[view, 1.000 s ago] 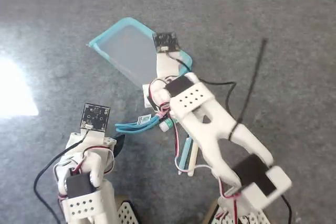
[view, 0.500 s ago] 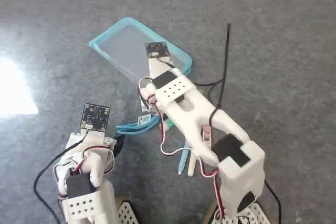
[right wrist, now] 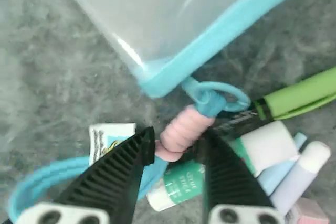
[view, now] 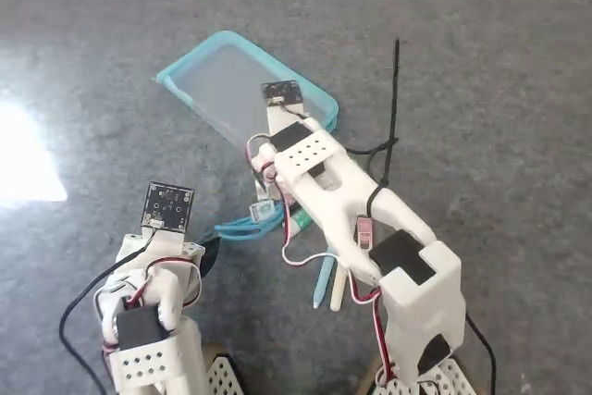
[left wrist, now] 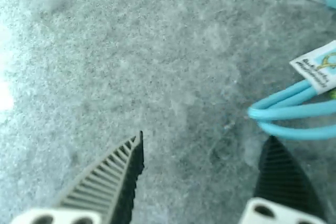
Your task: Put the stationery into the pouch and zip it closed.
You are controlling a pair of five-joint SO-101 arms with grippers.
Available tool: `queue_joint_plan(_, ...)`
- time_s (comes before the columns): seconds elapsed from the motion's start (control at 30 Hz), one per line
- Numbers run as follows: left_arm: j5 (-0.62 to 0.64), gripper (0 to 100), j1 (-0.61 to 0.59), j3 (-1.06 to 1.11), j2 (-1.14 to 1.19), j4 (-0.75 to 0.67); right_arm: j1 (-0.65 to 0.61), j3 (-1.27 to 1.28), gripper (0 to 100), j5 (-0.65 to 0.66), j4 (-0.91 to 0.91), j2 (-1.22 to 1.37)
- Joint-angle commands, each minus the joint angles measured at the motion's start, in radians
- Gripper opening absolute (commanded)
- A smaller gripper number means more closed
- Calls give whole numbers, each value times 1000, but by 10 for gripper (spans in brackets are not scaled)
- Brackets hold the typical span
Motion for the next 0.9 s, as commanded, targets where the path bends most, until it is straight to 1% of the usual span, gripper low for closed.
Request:
queue_joint_plan(0.0, -11, 336, -2, -8, -2, -15, 16, -31, 16, 52, 5, -7)
queue_joint_plan(0.13, -11, 336, -2, -8, -6, -23, 27, -31, 12, 72, 5, -15)
queue_joint_plan(0.17, -12, 336, -2, -8, -8, -28, 44, -32, 12, 103, 5, -19)
queue_joint_plan(0.27, -15, 335, -2, -8, -8, -78, 107, -75, 12, 322, 21, -65)
queue_joint_plan(0.37, -12, 334, -2, -8, -8, -147, 142, -129, 11, 434, 90, -168)
queue_joint_plan(0.43, -15, 334, -6, -12, -8, -207, 140, -163, 8, 543, 153, -254)
queue_joint_plan(0.5, -14, 334, -8, -36, -3, -209, 122, -184, 8, 632, 203, -355)
queue_joint_plan(0.6, 11, 336, -8, -120, -2, -178, 104, -193, 8, 721, 260, -503)
queue_joint_plan(0.67, 46, 337, -6, -209, 2, -144, 94, -192, 8, 761, 289, -581)
queue_joint_plan(0.73, 49, 337, 0, -318, 28, -106, 87, -190, 8, 812, 320, -630)
queue_joint_plan(0.8, 51, 346, 11, -430, 101, -83, 77, -178, 8, 859, 338, -661)
queue_joint_plan(0.87, 61, 378, 40, -564, 226, -49, 62, -152, 8, 890, 337, -680)
